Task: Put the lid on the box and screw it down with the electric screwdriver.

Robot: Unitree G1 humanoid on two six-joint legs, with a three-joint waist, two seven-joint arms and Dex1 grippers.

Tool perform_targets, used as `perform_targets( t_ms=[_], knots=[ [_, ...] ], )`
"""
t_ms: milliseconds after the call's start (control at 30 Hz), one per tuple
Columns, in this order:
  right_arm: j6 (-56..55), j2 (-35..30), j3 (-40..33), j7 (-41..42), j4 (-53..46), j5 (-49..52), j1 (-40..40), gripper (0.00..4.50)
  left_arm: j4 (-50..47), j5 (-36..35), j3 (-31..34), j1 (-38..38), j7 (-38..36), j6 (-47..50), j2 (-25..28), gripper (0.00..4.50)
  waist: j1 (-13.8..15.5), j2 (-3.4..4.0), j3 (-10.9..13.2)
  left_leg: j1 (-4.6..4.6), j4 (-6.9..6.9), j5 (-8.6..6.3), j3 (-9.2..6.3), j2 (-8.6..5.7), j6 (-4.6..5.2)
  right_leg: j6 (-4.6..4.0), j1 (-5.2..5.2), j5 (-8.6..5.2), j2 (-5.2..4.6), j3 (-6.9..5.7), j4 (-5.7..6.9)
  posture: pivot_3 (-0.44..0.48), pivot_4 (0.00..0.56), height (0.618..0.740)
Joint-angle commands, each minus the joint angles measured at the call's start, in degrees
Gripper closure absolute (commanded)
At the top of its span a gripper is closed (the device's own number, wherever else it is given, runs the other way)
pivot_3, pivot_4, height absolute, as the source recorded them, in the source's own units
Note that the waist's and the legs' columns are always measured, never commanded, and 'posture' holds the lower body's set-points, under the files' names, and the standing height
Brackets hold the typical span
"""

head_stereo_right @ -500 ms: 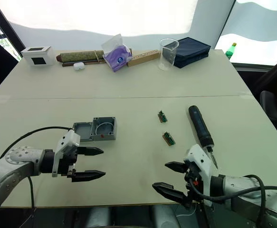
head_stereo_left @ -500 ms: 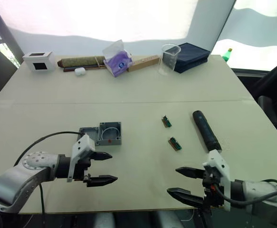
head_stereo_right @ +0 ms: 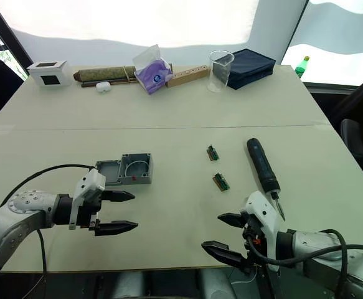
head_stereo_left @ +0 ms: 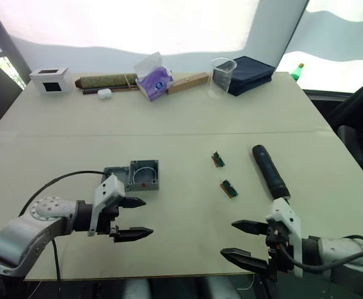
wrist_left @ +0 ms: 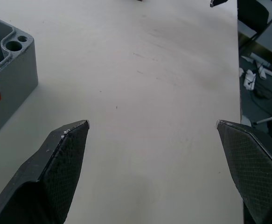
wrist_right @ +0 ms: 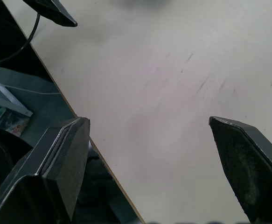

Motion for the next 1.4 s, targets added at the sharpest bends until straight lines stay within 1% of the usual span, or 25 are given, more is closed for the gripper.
perform_targets(
  t_ms=[33, 133, 200, 233, 300, 333, 400, 500, 567, 633, 733, 800, 900, 1000, 1167, 1233, 1300, 1333, 1367, 1400],
  knots=[
    [-1.4, 1.4, 0.3, 0.6, -0.7, 0.7, -1.0, 0.00, -1.3, -1.7, 1.1, -0.8, -2.0, 0.4, 1.0, 0.01, 0.0, 0.00, 0.0, 0.00, 0.00, 0.00, 0.00, 0.00, 0.00, 0.00, 0.00, 0.00, 0.00, 0.00, 0.00, 0.000, 0.150, 0.740],
    [-1.9, 1.7, 0.1, 1.0, -0.3, 0.3, -2.6, 0.00, -0.9, -1.1, 1.6, -2.2, -2.5, 0.5, 2.5, 0.01, 0.0, 0.00, 0.0, 0.00, 0.00, 0.00, 0.00, 0.00, 0.00, 0.00, 0.00, 0.00, 0.00, -0.01, 0.01, 0.000, 0.150, 0.740],
    [-1.8, 2.3, -0.7, -0.8, -0.2, 1.9, -5.3, 0.00, -0.3, -2.1, 2.3, -7.3, -3.3, 3.0, 5.0, 0.01, 0.0, -0.02, 0.0, 0.00, 0.01, 0.00, -0.01, 0.00, 0.00, 0.00, 0.00, 0.00, 0.00, -0.01, 0.01, 0.000, 0.150, 0.740],
    [-1.2, 2.3, -1.0, -1.6, -0.3, 3.6, -6.4, 0.00, 0.2, -1.3, 1.6, -10.1, -4.2, 3.3, 6.5, 0.01, 0.1, -0.02, 0.0, 0.00, 0.02, 0.01, -0.04, 0.00, -0.01, 0.00, 0.00, 0.00, 0.02, -0.04, 0.03, 0.000, 0.150, 0.740],
    [0.5, 1.9, -0.5, -5.1, -0.7, 8.5, -10.6, 0.00, 2.4, 2.0, -2.5, -19.3, -9.3, 2.2, 10.1, 0.01, 0.4, -0.04, 0.0, -0.01, 0.04, 0.04, -0.09, -0.01, -0.07, -0.01, 0.01, 0.00, 0.01, -0.08, 0.07, 0.000, 0.150, 0.740],
    [0.9, 2.1, 0.1, -6.7, -0.8, 10.1, -12.5, 0.00, 3.8, 3.5, -4.4, -23.1, -11.5, 1.1, 10.8, 0.01, 0.5, 0.00, 0.0, -0.07, 0.04, 0.07, -0.11, -0.02, -0.12, -0.01, -0.06, 0.00, 0.03, -0.11, 0.07, 0.000, 0.150, 0.740],
    [1.3, 2.5, 1.4, -9.6, -1.1, 11.7, -15.7, 0.00, 6.6, 5.8, -7.4, -29.3, -14.7, -1.0, 10.8, 0.01, 0.7, 0.10, 0.0, -0.07, 0.00, 0.08, -0.08, -0.04, -0.13, -0.01, -0.06, 0.00, 0.02, -0.08, 0.02, 0.000, 0.150, 0.740],
    [1.8, 2.8, 3.7, -13.1, -1.8, 11.4, -19.0, 0.00, 10.3, 9.4, -10.9, -35.9, -18.0, -4.1, 9.8, 0.01, 1.0, 0.13, 0.0, -0.07, -0.04, 0.07, -0.08, -0.05, -0.13, 0.00, -0.13, 0.01, 0.03, -0.08, 0.05, 0.000, 0.150, 0.740],
    [1.1, 3.7, 10.2, -14.3, -3.5, 2.8, -20.3, 0.00, 15.2, 21.9, -18.5, -40.9, -19.1, -14.8, 8.9, 0.01, 1.3, 0.13, 0.0, -0.08, -0.08, 0.08, -0.09, -0.04, -0.12, 0.00, -0.22, 0.01, 0.08, -0.08, 0.14, 0.000, 0.150, 0.740],
    [0.2, 5.4, 16.1, -15.5, -3.8, -3.9, -21.2, 0.00, 18.5, 28.5, -23.2, -44.1, -20.2, -20.8, 7.2, 0.01, 1.4, 0.14, 0.0, -0.08, -0.08, 0.12, -0.13, -0.04, -0.17, -0.01, -0.24, 0.00, 0.11, -0.10, 0.19, 0.000, 0.150, 0.740],
    [-1.5, 9.0, 21.4, -16.8, -2.1, -10.0, -21.5, 0.00, 21.8, 31.6, -25.3, -45.8, -21.2, -23.2, 4.7, 0.01, 1.5, 0.17, 0.0, -0.16, -0.02, 0.15, -0.11, -0.04, -0.23, -0.01, -0.30, 0.00, 0.12, -0.06, 0.22, 0.000, 0.150, 0.740],
    [-2.4, 11.1, 23.5, -17.2, -1.5, -13.3, -21.3, 0.00, 23.5, 35.9, -27.4, -46.9, -21.4, -22.8, 4.2, 0.01, 1.4, 0.17, 0.0, -0.29, 0.07, 0.22, -0.10, -0.04, -0.34, -0.01, -0.39, 0.00, 0.11, -0.05, 0.23, 0.000, 0.150, 0.740],
    [-3.2, 13.7, 24.9, -18.1, -1.0, -16.2, -20.8, 0.00, 24.4, 36.7, -28.3, -47.3, -22.4, -22.3, 1.8, 0.01, 1.4, 0.17, 0.0, -0.39, 0.14, 0.24, -0.11, -0.03, -0.37, 0.00, -0.53, 0.01, 0.12, -0.05, 0.38, 0.000, 0.150, 0.740],
    [-3.8, 15.1, 24.5, -18.3, -0.5, -18.3, -19.6, 0.00, 23.2, 37.4, -29.1, -46.7, -24.4, -21.2, 0.9, 0.01, 1.5, 0.17, 0.0, -0.40, 0.14, 0.25, -0.11, -0.02, -0.39, 0.00, -0.57, 0.00, 0.12, -0.06, 0.46, 0.000, 0.150, 0.740],
    [-4.1, 16.6, 23.3, -17.9, 0.4, -20.2, -19.1, 0.00, 23.0, 38.3, -29.0, -45.7, -24.5, -19.4, -0.6, 0.01, 1.5, 0.17, 0.0, -0.39, 0.18, 0.25, -0.11, -0.02, -0.40, 0.00, -0.56, 0.00, 0.12, -0.05, 0.53, 0.000, 0.150, 0.740],
    [-4.3, 18.0, 20.8, -18.3, -0.1, -18.4, -18.0, 0.00, 22.0, 39.7, -29.9, -45.0, -24.9, -15.9, -0.2, 0.01, 1.5, 0.17, 0.0, -0.38, 0.19, 0.25, -0.12, -0.02, -0.39, 0.01, -0.56, 0.00, 0.12, -0.05, 0.58, 0.000, 0.150, 0.740],
    [-4.1, 18.9, 19.6, -18.5, -0.5, -17.8, -17.5, 0.00, 22.0, 41.1, -30.5, -44.6, -24.0, -14.9, -0.8, 0.01, 1.4, 0.17, 0.0, -0.38, 0.19, 0.25, -0.13, -0.02, -0.39, 0.01, -0.57, 0.00, 0.12, -0.05, 0.61, 0.000, 0.150, 0.740],
    [-4.0, 19.0, 19.5, -18.3, -0.5, -18.0, -17.6, 0.00, 22.0, 41.2, -30.5, -44.4, -23.7, -14.5, -1.4, 0.50, 1.5, 0.18, 0.0, -0.37, 0.19, 0.26, -0.14, -0.02, -0.40, 0.01, -0.56, -0.01, 0.13, -0.05, 0.63, 0.000, 0.150, 0.740],
    [-3.7, 19.1, 19.3, -18.1, -0.2, -18.3, -17.7, 0.00, 22.1, 41.4, -30.6, -44.3, -23.4, -14.1, -2.1, 0.61, 1.5, 0.18, 0.0, -0.37, 0.19, 0.26, -0.14, -0.02, -0.40, 0.01, -0.56, -0.01, 0.12, -0.05, 0.65, 0.000, 0.150, 0.740],
    [-3.6, 19.2, 18.9, -17.9, 0.0, -18.5, -17.8, 0.00, 22.2, 41.8, -30.9, -44.1, -23.1, -13.9, -2.7, 0.97, 1.5, 0.18, 0.0, -0.36, 0.20, 0.26, -0.14, -0.03, -0.40, 0.01, -0.55, -0.01, 0.12, -0.06, 0.65, 0.000, 0.150, 0.740]
  ],
)
